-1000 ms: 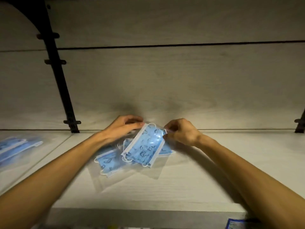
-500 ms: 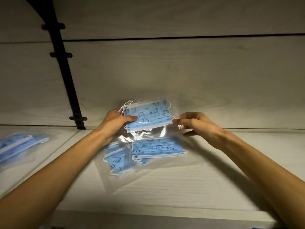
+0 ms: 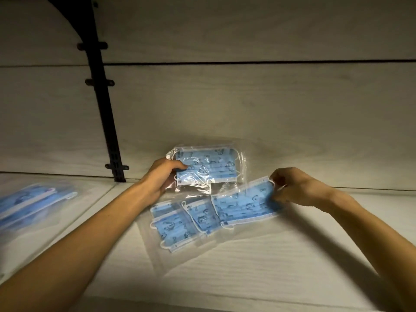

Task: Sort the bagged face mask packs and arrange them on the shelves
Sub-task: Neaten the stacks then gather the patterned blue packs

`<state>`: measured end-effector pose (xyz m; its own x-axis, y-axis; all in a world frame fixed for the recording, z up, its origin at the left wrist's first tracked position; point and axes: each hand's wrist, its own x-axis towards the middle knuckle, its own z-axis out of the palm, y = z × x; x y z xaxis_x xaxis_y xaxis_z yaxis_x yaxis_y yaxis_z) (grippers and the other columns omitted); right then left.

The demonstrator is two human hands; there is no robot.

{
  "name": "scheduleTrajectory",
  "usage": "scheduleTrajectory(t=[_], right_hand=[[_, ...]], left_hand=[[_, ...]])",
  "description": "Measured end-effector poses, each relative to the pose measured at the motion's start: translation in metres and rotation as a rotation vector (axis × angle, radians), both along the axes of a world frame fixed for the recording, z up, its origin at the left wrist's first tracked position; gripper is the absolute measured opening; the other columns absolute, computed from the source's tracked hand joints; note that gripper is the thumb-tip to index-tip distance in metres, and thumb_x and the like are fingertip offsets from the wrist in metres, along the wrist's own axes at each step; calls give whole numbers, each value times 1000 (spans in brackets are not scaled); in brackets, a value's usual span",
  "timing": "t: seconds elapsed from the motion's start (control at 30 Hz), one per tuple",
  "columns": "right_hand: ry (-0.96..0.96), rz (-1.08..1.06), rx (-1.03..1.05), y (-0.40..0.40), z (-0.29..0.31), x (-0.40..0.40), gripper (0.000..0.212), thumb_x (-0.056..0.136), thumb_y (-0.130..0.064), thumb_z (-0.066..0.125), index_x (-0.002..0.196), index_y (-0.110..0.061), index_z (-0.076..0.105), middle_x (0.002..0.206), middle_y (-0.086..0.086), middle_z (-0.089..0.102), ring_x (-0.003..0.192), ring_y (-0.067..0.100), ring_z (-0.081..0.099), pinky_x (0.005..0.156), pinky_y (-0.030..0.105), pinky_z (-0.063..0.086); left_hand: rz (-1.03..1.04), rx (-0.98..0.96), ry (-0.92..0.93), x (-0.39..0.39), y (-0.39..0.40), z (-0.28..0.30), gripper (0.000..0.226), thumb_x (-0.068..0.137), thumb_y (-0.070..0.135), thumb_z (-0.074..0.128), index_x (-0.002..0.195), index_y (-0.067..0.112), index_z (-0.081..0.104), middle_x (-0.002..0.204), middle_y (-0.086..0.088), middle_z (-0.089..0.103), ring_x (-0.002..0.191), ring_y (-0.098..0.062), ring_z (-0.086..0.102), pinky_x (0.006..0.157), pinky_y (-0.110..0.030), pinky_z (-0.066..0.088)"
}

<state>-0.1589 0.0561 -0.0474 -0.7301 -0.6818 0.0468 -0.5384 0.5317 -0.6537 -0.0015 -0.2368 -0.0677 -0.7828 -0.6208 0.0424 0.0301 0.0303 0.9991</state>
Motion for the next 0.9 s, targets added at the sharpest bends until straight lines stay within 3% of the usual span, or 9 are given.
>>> scheduleTrajectory(t=[0.07,0.17,0.27,0.37,0.53,0.63,0.8,0.9], right_hand=[[-119,-26,-156,4,4,-5,18,82,11,63,84,-8,62,71,7,64,58,16,56,52,26,47],[-75,-133,-272,9,10,-12,25,80,3,60,64,-15,64,56,0,58,52,13,51,48,22,41],[89,-236,-340,13,14,-16,25,75,-9,58,52,-19,62,50,-4,56,57,20,50,56,29,39],[235,-331,-369,19,18,-17,17,65,-24,52,63,-23,68,61,-4,66,65,21,62,60,30,49],[330,-151,-384,24,22,-12,16,71,-22,53,69,-21,69,64,-3,69,63,20,66,54,30,51],[388,-114,-329,38,31,-15,20,70,-30,51,69,-20,69,66,-3,68,63,18,65,54,26,45],[346,-11,-307,34,33,0,16,69,-29,55,66,-20,68,62,-4,67,62,18,65,57,32,50],[413,181,-160,4,24,26,14,67,-24,58,73,-23,70,69,-9,71,67,9,67,62,33,56]], left_hand=[[-5,23,12,1,-1,0,7,86,3,66,92,2,63,85,-10,68,77,-22,62,77,-33,51],[-47,36,8,1,0,2,25,89,0,63,113,-4,60,109,-23,72,104,-36,68,94,-45,52],[-69,69,25,-1,4,3,29,91,-4,60,120,-3,58,106,-20,76,101,-34,74,90,-45,59],[-48,68,27,-2,6,5,26,90,-5,61,117,-3,58,101,-18,77,97,-31,75,85,-41,62],[-93,-2,-68,3,10,8,18,88,-1,62,106,1,59,92,-15,77,86,-30,75,82,-42,62],[6,-236,-118,3,13,14,25,84,6,66,107,12,64,95,-13,77,88,-31,74,78,-44,62],[-69,-247,-156,6,22,17,30,80,7,66,106,21,59,108,-12,70,93,-28,73,65,-36,61],[-265,-131,-135,6,29,14,28,88,12,65,116,15,68,113,-13,74,103,-31,73,86,-45,62]])
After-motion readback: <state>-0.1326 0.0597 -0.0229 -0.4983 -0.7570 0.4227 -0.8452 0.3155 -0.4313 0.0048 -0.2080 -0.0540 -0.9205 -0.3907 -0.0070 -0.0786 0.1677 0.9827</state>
